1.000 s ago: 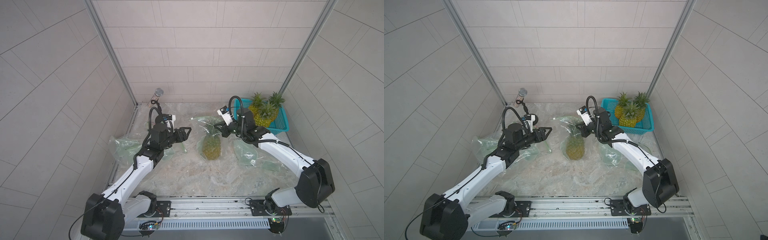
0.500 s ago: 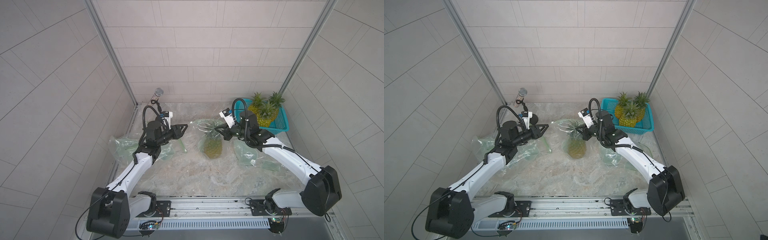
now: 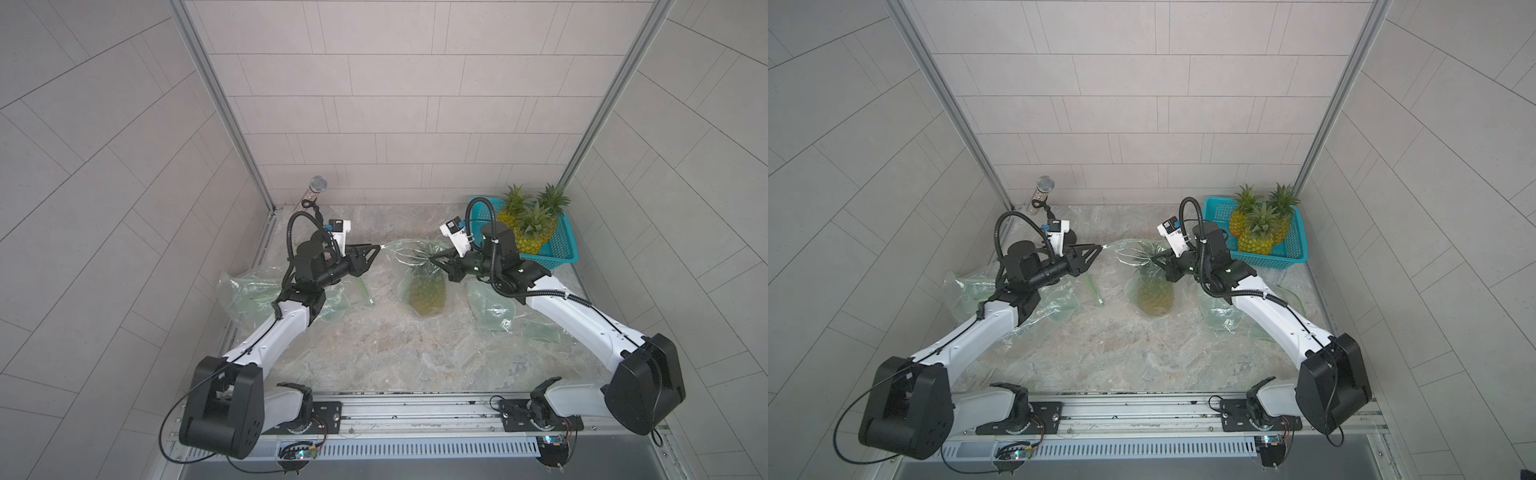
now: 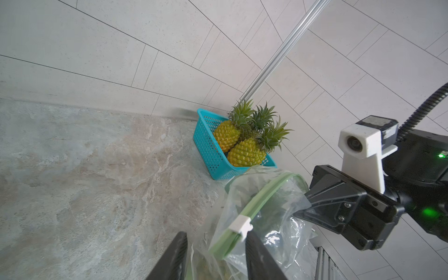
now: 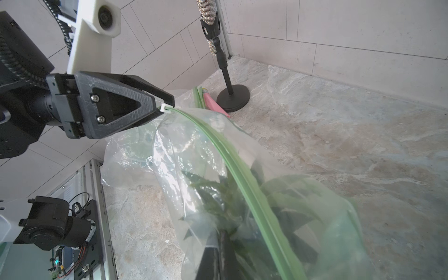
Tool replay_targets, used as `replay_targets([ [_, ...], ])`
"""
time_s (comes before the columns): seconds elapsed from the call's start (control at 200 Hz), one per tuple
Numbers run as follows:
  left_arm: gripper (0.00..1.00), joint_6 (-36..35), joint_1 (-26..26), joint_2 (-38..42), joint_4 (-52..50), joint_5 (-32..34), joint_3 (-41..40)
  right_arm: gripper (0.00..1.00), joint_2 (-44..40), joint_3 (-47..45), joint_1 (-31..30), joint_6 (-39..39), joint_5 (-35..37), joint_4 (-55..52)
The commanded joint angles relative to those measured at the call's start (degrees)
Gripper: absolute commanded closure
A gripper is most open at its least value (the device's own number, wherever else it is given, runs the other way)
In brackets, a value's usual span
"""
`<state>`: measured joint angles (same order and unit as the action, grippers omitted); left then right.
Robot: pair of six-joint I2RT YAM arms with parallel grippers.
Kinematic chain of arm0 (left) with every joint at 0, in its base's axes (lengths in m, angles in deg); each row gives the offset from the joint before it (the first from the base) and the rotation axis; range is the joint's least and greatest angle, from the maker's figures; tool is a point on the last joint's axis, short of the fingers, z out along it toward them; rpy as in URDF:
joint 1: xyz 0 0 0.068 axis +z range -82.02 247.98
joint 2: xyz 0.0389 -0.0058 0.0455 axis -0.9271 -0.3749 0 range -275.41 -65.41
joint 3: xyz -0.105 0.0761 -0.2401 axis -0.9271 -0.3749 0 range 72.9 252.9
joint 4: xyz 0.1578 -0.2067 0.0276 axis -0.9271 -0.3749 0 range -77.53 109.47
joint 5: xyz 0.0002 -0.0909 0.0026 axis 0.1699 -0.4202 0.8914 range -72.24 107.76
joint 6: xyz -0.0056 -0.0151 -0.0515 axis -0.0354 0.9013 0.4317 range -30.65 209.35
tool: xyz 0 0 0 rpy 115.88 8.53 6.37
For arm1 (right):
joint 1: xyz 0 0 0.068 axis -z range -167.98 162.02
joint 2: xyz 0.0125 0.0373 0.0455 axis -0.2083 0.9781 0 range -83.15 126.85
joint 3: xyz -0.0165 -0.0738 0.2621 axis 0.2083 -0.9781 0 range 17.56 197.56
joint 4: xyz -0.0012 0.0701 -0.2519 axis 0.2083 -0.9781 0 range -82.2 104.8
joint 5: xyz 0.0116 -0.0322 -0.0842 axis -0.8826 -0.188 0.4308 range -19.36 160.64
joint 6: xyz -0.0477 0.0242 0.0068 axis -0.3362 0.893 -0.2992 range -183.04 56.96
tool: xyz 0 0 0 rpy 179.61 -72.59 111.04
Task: Open the zip-top bag and take out the pineapple
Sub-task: Adjust the zipper food storage bag at the center of the board.
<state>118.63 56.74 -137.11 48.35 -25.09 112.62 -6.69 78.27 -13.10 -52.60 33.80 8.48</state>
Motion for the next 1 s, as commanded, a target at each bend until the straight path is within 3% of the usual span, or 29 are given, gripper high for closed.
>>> replay_targets([
  [0.0,0.56,-1.20,0.31,-1.11,4.17,-1.48,-0.45,1.00,-2.81,0.72,-0.19,0.16,-2.09,5.44],
  [0.12,0.63,2.01,0.27,-2.98,10.01,-3.99,-1.17,1.00,-2.79,0.77,-0.18,0.28,-1.98,5.40],
  [0.415,1.00,13.96,0.19,-9.47,25.72,-10.69,-0.82,1.00,-2.73,0.91,-0.19,0.18,-1.74,5.36],
  [0.48,1.00,14.43,0.24,-9.58,25.97,-10.73,-0.89,1.00,-2.73,1.01,-0.13,0.13,-1.74,5.35],
  [0.57,1.00,12.88,0.25,-8.47,23.50,-9.47,-1.12,1.00,-2.86,1.16,-0.17,0.15,-1.62,5.19],
  [0.831,1.00,-1.03,0.17,1.94,-1.86,-2.49,1.05,1.00,-3.84,2.14,-0.18,-0.24,-1.04,3.48],
  [0.996,1.00,-1.74,0.12,4.55,-6.31,-3.20,2.45,0.94,-4.99,2.30,-0.14,-1.09,-0.60,2.09],
])
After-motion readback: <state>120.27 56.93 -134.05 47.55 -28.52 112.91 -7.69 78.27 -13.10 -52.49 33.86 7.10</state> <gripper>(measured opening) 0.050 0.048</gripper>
